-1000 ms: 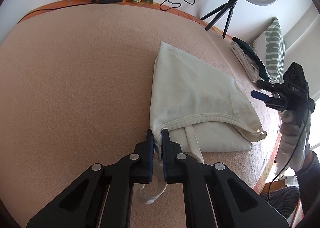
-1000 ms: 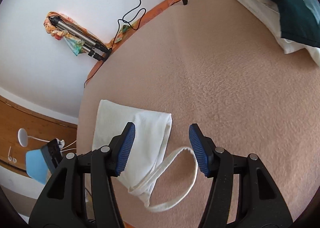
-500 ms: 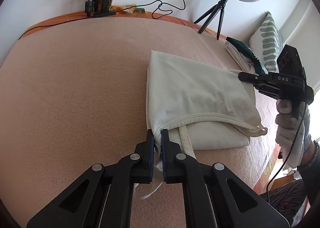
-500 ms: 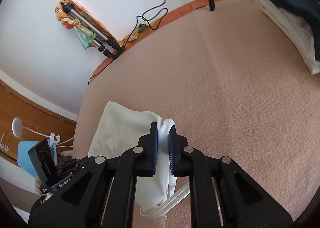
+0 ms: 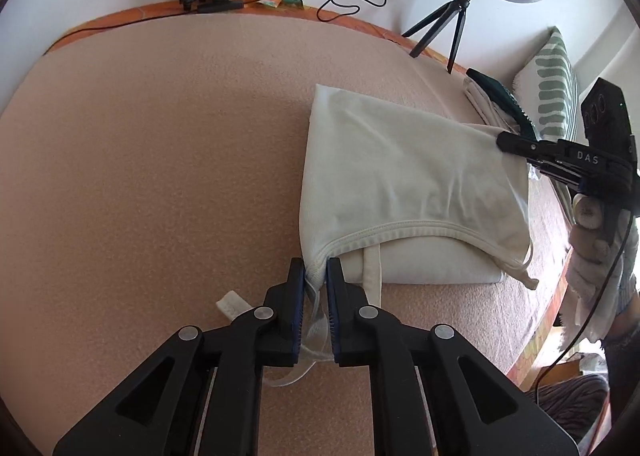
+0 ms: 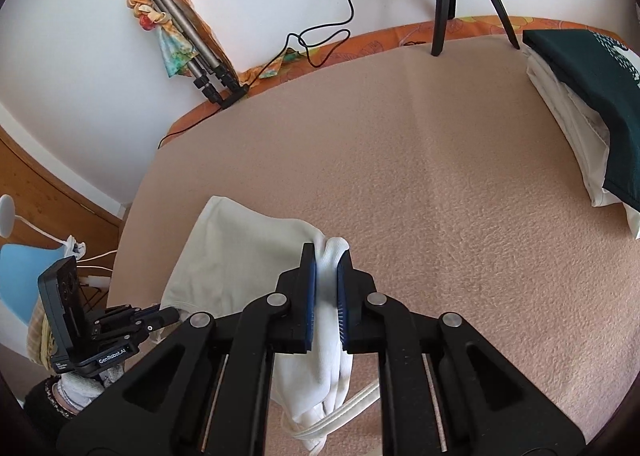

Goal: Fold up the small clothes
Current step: 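Grasp the camisole bundle edge with the right tool while the left tool holds it, then lift the folded camisole with both tools and carry it onto the clothes stack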

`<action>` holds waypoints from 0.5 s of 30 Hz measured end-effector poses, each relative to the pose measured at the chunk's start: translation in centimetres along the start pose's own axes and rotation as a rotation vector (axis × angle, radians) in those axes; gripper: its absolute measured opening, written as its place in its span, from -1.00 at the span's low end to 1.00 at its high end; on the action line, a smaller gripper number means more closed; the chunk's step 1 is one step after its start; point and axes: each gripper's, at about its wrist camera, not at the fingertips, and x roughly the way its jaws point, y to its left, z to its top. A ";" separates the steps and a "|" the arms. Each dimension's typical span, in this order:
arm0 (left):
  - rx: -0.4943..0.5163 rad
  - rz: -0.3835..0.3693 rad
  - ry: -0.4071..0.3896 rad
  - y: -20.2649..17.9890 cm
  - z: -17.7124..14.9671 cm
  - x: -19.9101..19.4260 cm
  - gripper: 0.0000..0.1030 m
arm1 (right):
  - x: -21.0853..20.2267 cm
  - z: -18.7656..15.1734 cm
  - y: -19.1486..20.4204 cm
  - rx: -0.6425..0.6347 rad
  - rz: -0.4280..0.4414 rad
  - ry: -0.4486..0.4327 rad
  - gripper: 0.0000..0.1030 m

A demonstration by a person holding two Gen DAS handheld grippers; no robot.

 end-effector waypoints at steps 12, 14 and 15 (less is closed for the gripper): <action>0.138 0.041 -0.033 -2.8 0.2 1.8 -0.92 | 3.0 -0.6 -5.1 0.162 0.114 0.057 -0.08; 0.132 0.038 -0.042 -2.7 0.2 1.7 -0.93 | 3.6 -1.3 -5.4 0.183 0.153 0.071 -0.08; 0.127 0.033 -0.048 -2.7 0.2 1.5 -0.93 | 3.5 -1.4 -5.1 0.168 0.138 0.051 -0.17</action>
